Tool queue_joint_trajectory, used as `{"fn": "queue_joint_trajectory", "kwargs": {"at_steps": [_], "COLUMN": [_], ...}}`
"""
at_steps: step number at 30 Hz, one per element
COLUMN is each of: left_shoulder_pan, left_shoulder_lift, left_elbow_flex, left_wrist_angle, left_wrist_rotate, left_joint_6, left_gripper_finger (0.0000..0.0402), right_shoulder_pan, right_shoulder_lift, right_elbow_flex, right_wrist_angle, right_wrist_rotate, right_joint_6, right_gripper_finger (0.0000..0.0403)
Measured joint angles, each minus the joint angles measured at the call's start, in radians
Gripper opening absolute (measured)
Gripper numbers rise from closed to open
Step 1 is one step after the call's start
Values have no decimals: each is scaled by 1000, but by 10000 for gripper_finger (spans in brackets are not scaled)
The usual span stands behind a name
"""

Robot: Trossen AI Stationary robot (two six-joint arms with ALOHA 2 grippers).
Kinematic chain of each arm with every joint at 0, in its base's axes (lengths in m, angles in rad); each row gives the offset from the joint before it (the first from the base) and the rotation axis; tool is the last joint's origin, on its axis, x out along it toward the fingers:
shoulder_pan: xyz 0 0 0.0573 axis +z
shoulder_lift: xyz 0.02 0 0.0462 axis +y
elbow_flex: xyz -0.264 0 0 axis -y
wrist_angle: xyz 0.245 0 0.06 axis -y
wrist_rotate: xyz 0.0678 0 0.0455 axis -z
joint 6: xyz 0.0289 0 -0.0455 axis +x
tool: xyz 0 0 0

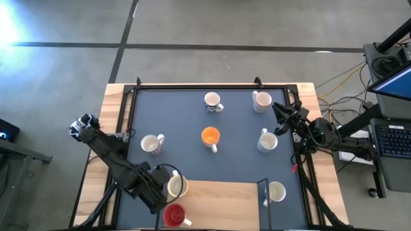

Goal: Place coffee mugs
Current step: Adjust the shelf, then put the red patterned mug on the shelf

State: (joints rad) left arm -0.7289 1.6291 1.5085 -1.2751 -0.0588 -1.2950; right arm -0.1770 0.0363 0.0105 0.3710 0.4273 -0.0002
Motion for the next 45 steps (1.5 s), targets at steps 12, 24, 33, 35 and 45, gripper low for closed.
{"fn": "queue_joint_trajectory", "kwargs": {"at_steps": [12, 24, 33, 35, 45], "left_shoulder_pan": [-13, 10, 151, 199, 361], "left_shoulder_lift": [-11, -57, -163, -204, -440], "left_elbow_flex": [8, 13, -161, -209, -518], "left_wrist_angle": [-140, -300, -282, -275, 18], "left_wrist_rotate": [3, -126, -193, -195, -159], "left_joint_6": [-90, -87, 149, 183, 267], "left_gripper_finger": [66, 91, 137, 137, 136], "right_shoulder_pan": [0, 0, 0, 0, 0], "right_shoulder_lift": [0, 0, 0, 0, 0], "right_elbow_flex": [0, 0, 0, 0, 0], "right_wrist_angle": [0, 0, 0, 0, 0], "right_wrist_rotate": [0, 0, 0, 0, 0], "right_joint_6": [0, 0, 0, 0, 0], "right_gripper_finger": [68, 68, 68, 68, 68]}}
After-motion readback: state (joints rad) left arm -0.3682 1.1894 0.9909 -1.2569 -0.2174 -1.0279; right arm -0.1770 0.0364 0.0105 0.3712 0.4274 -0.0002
